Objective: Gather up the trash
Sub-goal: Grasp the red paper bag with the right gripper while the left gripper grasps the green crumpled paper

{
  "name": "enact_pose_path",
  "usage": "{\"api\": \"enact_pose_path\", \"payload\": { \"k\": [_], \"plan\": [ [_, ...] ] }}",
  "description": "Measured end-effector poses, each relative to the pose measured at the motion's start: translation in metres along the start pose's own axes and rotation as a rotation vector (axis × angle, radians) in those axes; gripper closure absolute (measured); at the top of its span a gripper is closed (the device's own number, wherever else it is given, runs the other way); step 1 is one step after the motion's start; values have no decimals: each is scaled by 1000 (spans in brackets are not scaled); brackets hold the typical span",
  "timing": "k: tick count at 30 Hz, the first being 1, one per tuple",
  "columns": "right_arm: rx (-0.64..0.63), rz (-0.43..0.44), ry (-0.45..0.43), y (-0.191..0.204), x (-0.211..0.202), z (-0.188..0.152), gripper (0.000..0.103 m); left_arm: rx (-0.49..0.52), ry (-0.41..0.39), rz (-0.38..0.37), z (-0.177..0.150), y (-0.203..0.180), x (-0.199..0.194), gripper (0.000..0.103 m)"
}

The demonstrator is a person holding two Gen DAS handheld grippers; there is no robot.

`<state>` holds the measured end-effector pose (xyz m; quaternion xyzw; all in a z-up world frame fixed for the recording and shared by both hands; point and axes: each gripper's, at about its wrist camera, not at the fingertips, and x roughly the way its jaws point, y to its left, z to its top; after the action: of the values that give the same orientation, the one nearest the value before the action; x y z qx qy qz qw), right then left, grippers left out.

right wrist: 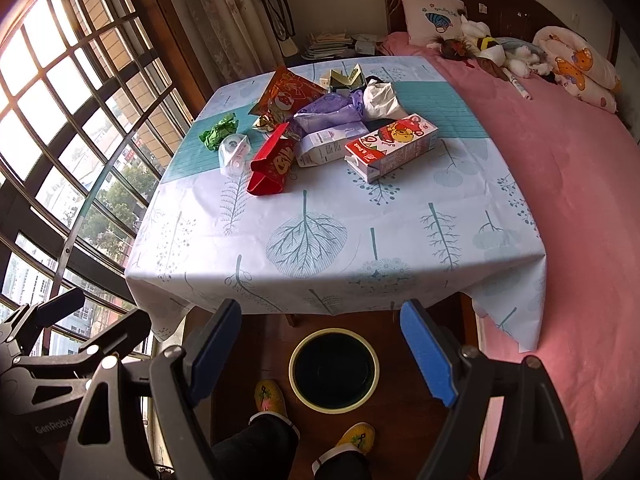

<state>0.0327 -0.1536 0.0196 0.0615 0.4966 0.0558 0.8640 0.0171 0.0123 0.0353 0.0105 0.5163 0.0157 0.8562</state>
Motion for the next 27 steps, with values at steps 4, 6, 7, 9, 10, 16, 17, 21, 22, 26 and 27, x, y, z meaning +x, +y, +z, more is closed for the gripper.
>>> {"api": "enact_pose_path", "payload": {
  "k": [4,6,7,9,10,16,17,21,22,26,27],
  "plan": [
    [10,10,-14,6,7,15,20,31,-8,4,17,7,6,2],
    [19,12,-9,10,15,22,20,45,-7,-8,29,13,13,2],
    [27,12,-3,13,21,27,20,51,-3,-19,38,16,18,2],
    [46,15,8,17,31,38,20,59,3,-33,56,24,26,2],
    [55,16,9,20,35,44,20,62,4,-40,65,29,30,2],
    [124,43,42,34,72,83,21,127,26,-65,115,49,66,2],
    [141,48,55,35,81,89,21,139,28,-67,122,53,72,2],
    [207,72,103,42,122,110,26,176,44,-78,152,69,98,2],
    [230,78,113,42,133,115,26,180,54,-80,158,74,105,2],
    [315,97,145,45,172,134,28,175,90,-113,181,93,129,2],
    [333,100,150,45,181,138,29,173,96,-120,185,97,135,2]
  ]
}}
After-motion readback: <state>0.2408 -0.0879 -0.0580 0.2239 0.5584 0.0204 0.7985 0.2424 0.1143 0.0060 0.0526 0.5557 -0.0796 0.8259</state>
